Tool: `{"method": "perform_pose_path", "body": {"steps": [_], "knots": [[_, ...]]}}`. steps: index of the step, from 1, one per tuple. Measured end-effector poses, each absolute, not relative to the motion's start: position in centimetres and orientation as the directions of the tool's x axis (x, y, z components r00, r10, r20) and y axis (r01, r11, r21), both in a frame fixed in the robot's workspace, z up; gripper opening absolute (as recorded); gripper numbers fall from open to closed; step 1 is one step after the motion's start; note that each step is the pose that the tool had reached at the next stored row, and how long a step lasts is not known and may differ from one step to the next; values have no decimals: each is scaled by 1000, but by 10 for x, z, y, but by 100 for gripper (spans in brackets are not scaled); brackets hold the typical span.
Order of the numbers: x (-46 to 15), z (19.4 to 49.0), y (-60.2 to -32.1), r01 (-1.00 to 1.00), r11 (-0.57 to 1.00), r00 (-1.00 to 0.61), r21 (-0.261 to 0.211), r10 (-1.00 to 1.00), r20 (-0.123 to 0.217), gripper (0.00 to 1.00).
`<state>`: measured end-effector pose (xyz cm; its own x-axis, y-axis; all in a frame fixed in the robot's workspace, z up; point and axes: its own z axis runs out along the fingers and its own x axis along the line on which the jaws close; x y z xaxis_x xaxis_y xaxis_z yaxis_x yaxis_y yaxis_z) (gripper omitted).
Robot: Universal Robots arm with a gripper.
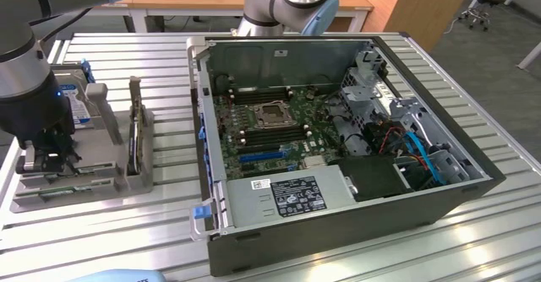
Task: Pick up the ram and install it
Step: 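Pick up the ram and move it above insertion slot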
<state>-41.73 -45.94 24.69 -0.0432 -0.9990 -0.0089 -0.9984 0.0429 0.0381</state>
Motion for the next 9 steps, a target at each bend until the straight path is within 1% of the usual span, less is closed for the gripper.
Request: {"method": "perform_pose_path", "body": {"steps": [9], "knots": [[-417, 243, -459, -998, 43, -43, 38, -999, -9, 29]]}}
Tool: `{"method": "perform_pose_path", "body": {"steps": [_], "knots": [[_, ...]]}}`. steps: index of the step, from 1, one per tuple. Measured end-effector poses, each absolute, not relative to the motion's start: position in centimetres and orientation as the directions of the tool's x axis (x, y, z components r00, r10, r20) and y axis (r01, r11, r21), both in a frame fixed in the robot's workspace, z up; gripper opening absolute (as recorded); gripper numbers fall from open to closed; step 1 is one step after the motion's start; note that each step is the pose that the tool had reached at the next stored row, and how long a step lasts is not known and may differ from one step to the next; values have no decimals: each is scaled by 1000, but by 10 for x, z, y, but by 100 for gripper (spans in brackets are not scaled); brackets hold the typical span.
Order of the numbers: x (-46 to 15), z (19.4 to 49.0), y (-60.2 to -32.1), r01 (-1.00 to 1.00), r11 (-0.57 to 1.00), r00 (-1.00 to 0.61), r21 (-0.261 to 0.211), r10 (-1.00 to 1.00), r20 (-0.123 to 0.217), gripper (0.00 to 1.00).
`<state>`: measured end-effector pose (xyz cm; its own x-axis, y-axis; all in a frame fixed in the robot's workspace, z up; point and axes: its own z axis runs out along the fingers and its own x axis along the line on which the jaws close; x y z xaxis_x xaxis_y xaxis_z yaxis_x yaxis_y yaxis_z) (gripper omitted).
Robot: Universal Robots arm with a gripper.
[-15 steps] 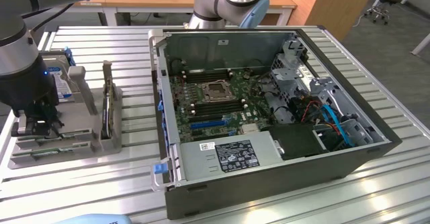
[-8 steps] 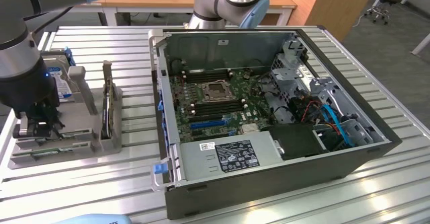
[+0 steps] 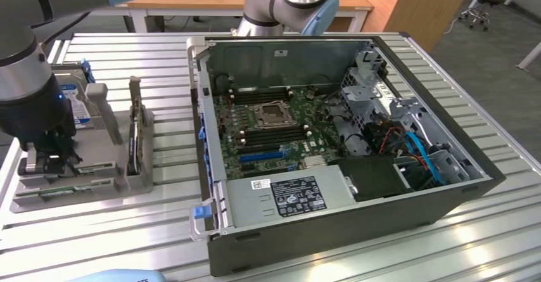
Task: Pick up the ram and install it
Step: 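Pick up the ram and move it above insertion slot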
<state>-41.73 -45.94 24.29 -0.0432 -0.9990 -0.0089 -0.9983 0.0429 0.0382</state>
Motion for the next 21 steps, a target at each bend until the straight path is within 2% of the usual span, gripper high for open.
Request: {"method": "perform_pose_path", "body": {"steps": [21], "knots": [[-417, 232, -460, -998, 43, -43, 37, -999, -9, 29]]}}
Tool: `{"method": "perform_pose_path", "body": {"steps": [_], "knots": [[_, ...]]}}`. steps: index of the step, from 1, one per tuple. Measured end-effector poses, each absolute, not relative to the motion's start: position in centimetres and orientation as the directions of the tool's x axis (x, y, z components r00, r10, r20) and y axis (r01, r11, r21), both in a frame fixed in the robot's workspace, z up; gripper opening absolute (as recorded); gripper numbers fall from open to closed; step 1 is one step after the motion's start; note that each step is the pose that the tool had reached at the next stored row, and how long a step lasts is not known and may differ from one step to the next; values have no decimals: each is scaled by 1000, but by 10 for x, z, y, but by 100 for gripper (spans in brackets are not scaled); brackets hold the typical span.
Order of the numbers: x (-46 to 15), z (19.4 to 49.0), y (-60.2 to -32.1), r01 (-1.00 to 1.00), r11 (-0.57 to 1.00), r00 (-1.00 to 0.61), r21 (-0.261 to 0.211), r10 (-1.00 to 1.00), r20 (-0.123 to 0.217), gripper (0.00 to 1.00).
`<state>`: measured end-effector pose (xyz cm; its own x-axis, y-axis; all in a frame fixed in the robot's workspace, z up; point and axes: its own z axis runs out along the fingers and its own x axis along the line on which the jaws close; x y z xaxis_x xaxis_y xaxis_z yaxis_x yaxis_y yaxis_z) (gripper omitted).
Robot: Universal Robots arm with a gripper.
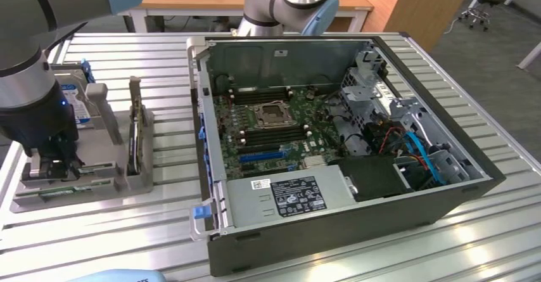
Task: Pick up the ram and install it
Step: 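Pick up the ram and move it above insertion slot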
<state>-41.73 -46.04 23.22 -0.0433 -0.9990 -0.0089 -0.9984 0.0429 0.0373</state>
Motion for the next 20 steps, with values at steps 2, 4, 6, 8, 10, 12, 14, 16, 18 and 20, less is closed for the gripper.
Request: {"method": "perform_pose_path", "body": {"steps": [2, 4, 6, 8, 10, 12, 14, 16, 18, 20], "knots": [[-417, 232, -460, -998, 43, -43, 37, -999, -9, 29], [-417, 232, -460, -998, 43, -43, 37, -999, -9, 29], [-417, 231, -461, -998, 43, -43, 37, -999, -9, 29], [-417, 231, -462, -998, 43, -43, 37, -999, -9, 29], [-417, 231, -462, -998, 43, -43, 37, -999, -9, 29], [-417, 231, -462, -998, 43, -43, 37, -999, -9, 29], [-417, 229, -462, -998, 43, -43, 37, -999, -9, 29], [-417, 227, -462, -998, 43, -43, 37, -999, -9, 29], [-417, 225, -462, -998, 43, -43, 37, -999, -9, 29], [-417, 223, -462, -998, 43, -43, 37, -999, -9, 29]]}}
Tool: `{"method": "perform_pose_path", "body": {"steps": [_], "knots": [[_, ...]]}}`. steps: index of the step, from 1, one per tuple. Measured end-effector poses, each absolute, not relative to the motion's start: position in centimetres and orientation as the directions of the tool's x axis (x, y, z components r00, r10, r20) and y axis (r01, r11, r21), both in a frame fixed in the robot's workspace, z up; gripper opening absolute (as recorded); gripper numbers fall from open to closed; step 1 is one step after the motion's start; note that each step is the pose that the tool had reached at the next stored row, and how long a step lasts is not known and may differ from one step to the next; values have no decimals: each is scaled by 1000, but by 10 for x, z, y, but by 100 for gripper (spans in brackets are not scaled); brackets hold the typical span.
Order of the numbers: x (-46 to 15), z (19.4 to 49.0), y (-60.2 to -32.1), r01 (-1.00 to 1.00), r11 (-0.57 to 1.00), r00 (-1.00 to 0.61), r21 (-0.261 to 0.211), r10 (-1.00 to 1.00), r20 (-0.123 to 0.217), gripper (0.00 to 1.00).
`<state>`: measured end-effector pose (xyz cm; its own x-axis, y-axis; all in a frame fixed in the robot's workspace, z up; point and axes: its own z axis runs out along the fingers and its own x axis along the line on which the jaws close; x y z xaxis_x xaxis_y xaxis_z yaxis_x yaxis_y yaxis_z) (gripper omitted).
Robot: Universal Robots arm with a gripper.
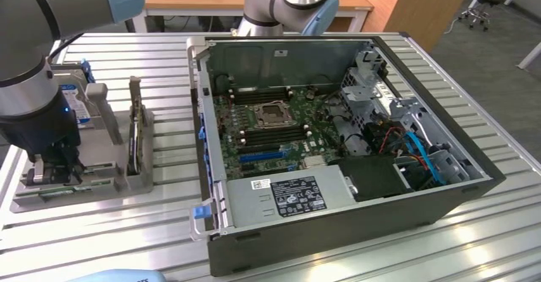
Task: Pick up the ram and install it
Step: 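Pick up the ram and move it above insertion slot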
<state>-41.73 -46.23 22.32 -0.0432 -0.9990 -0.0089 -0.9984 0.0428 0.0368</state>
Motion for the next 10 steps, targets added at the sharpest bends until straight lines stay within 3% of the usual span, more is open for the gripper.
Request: {"method": "perform_pose_path", "body": {"steps": [10], "knots": [[-417, 219, -462, -998, 43, -43, 36, -999, -9, 29]]}}
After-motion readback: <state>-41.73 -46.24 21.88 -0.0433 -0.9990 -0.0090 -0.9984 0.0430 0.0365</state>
